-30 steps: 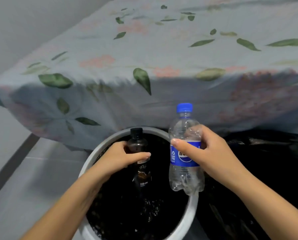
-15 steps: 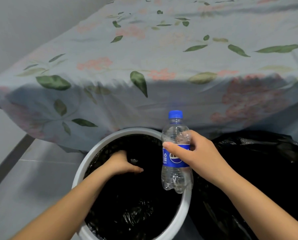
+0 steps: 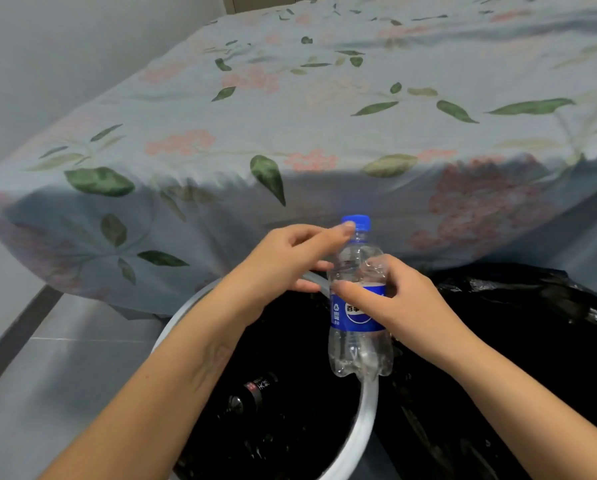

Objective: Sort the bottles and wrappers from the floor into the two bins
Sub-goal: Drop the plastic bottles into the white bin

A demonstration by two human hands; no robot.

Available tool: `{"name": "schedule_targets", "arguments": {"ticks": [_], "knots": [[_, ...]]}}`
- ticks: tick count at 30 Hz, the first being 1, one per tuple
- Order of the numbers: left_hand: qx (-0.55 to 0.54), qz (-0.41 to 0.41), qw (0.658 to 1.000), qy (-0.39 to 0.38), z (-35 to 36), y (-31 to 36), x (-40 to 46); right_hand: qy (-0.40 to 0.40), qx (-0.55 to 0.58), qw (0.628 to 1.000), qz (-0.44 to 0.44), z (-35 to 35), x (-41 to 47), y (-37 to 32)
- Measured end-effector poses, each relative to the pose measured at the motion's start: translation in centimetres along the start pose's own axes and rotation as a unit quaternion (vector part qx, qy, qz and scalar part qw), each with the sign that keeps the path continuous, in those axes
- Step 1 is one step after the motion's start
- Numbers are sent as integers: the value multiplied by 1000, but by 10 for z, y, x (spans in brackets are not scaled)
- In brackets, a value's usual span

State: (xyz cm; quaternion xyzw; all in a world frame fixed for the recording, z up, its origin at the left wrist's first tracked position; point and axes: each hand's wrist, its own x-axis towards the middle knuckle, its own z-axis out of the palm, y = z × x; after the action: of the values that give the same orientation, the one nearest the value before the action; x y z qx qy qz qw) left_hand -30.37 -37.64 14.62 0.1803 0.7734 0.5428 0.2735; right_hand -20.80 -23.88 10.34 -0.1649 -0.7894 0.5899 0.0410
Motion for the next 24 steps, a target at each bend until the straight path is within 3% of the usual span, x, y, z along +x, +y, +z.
{"name": "schedule_targets", "arguments": {"ticks": [5,12,16,24], "knots": [[40,0,998,-42,18,3,3,-13,-14,999,-35,2,-3,0],[3,15,997,81,-6,-15,3,-45,-37,998,-17,-29,-2,23],[47,-5,993,111,-35,-44,0,-12,-186,982,-24,-51,-1,50],[194,-127,972,42,-39,-112,6,-40,-259,965,13,-63,-3,83]]}}
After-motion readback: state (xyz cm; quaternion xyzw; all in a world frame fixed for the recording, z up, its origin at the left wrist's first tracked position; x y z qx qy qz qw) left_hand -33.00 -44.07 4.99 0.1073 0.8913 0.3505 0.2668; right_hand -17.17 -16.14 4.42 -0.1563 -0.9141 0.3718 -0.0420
